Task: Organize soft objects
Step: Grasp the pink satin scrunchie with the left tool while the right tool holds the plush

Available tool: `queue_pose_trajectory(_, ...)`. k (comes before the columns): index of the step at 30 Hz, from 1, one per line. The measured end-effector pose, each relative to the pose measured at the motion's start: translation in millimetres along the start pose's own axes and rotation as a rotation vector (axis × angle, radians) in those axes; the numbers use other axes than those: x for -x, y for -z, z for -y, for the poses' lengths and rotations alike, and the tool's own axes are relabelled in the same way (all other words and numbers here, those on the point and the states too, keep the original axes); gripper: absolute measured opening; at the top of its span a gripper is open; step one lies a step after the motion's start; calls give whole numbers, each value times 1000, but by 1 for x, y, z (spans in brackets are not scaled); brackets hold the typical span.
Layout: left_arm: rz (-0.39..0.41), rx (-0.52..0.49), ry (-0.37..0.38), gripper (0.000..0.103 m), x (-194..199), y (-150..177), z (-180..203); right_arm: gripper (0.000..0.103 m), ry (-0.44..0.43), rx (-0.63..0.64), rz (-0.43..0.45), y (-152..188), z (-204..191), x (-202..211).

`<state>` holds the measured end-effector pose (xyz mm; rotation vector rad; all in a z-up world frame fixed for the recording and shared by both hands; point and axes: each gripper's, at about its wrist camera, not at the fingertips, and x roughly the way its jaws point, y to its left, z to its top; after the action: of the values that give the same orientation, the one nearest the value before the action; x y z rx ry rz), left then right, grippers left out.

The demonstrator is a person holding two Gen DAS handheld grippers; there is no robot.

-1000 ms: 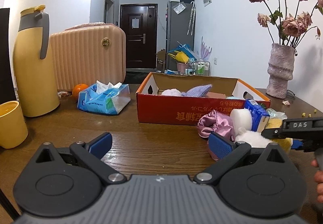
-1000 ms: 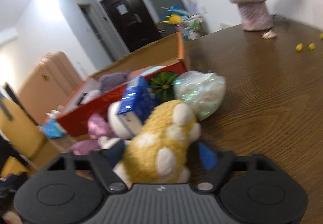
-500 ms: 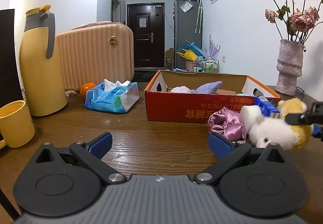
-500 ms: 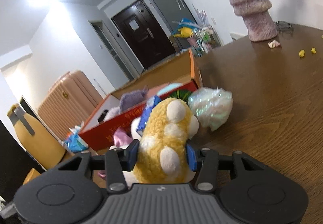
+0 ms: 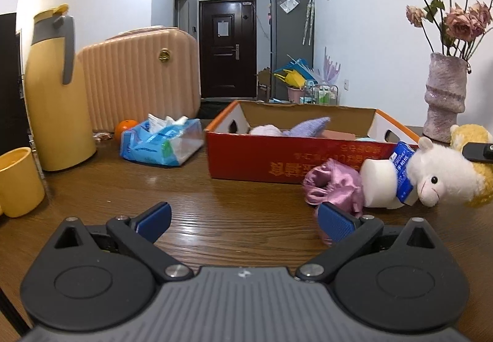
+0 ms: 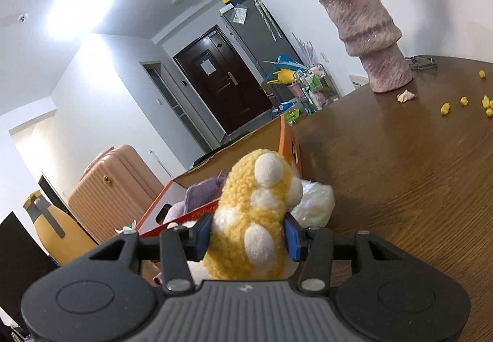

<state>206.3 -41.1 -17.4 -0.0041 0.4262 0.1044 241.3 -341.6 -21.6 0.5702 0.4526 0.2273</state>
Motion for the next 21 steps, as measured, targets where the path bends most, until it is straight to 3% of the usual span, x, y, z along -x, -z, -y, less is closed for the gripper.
queue_pose_trajectory(21, -40, -61, 45, 103, -34, -6, 69, 47, 78, -40, 52, -30, 58, 3)
